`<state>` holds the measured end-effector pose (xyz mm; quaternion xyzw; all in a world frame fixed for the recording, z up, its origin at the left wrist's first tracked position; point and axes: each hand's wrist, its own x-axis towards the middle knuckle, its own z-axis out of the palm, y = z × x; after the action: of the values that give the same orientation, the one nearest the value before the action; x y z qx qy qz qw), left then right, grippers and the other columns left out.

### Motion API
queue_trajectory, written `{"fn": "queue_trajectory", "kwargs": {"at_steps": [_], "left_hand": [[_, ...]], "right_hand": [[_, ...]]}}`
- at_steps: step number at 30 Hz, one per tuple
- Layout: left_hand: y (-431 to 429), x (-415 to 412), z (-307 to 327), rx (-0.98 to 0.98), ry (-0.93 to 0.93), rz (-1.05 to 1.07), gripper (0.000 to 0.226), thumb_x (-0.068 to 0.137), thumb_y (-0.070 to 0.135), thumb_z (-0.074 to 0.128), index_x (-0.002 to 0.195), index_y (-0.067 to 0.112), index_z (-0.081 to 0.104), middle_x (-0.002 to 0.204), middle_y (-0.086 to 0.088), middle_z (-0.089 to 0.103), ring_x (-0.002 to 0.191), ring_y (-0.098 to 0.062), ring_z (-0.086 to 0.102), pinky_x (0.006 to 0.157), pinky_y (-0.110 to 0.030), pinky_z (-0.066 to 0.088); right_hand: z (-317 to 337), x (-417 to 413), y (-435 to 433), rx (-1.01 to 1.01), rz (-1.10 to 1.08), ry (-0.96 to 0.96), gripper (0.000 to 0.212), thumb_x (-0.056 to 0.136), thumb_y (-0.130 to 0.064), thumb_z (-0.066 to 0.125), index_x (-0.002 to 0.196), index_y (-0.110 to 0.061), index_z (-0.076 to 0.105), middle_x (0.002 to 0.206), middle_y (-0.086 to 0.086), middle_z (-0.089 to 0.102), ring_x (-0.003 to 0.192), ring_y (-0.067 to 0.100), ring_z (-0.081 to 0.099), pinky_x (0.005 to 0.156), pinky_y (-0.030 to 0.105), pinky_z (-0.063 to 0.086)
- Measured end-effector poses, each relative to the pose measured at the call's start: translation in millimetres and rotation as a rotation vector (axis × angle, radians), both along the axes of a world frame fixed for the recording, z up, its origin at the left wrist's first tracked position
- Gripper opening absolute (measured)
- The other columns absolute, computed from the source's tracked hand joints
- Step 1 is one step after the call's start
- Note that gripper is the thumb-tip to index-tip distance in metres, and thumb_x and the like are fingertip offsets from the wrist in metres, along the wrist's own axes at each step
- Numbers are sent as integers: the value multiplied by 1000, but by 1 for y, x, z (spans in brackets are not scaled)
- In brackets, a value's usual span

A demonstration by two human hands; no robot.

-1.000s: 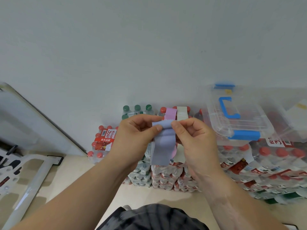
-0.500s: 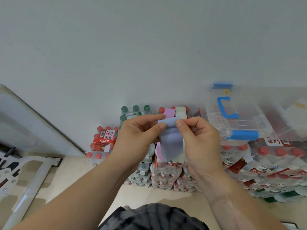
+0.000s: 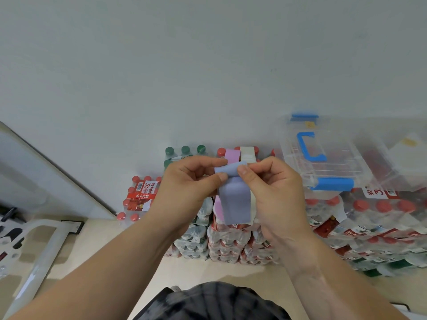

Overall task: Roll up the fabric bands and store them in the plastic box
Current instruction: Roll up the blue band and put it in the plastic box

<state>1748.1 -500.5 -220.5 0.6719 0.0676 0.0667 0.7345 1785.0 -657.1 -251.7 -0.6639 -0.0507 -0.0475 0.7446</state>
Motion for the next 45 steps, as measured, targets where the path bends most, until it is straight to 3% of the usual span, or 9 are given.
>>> {"fn": "queue_trajectory", "kwargs": {"at_steps": [5,10,13,18,23,27,33,39,45], "left_hand": [[-3,-1,3,-32,65,1,12,77,20,77,86,28,81,78,-6,77,74,-20,76,61,-27,58],[-1,-4,4,12,9,29,14,74,19,78,85,27,82,77,-12,67,72,-17,67,65,-28,57],[-1,-5,5,19,2,26,15,73,16,78,84,27,82,72,-4,66,68,-14,64,64,-27,55],[-4,-6,5,-25,1,11,24,73,9,76,86,28,81,75,-1,72,76,-17,70,72,-29,58],[-8,-9,8,-102,3,-30,22,81,14,75,97,27,81,88,-7,78,86,-20,77,70,-26,59],[-10,-8,10,-83,17,-2,18,79,18,77,94,27,81,88,-7,79,85,-21,77,70,-27,59],[-8,-4,7,-54,18,21,21,76,16,78,93,26,81,91,-19,74,82,-19,72,72,-26,57],[-7,-2,3,-44,6,17,25,74,10,77,89,30,82,88,-3,79,85,-15,75,74,-23,56],[-8,-1,3,-105,38,-29,22,79,15,77,97,26,81,92,-6,79,85,-19,76,68,-24,57]], "right_hand": [[1,0,-4,72,59,48,24,87,-4,78,73,-24,72,79,1,75,77,15,70,75,28,59],[7,-6,-4,179,94,137,21,76,-24,83,91,-17,70,86,9,80,82,23,78,73,34,63],[9,-7,-2,97,54,100,9,82,-17,82,81,-25,78,88,6,80,86,25,78,83,46,63],[14,-10,-2,58,-5,33,24,86,-11,80,77,-34,81,84,-1,80,85,21,75,89,52,61],[16,-11,-5,51,-20,-12,23,88,-14,78,79,-36,80,86,-2,79,86,24,75,86,49,60],[15,-9,-6,69,38,-5,20,88,-14,77,80,-32,79,87,-2,79,85,15,74,80,32,60],[16,-6,-6,140,50,87,15,74,-41,79,76,-26,78,80,4,79,76,22,76,72,41,64],[13,-6,-9,3,5,35,15,89,-14,78,78,-25,77,79,3,79,79,28,76,76,50,63],[10,-6,-8,49,-46,22,13,85,-21,78,77,-31,78,78,1,78,75,22,76,73,39,64]]}}
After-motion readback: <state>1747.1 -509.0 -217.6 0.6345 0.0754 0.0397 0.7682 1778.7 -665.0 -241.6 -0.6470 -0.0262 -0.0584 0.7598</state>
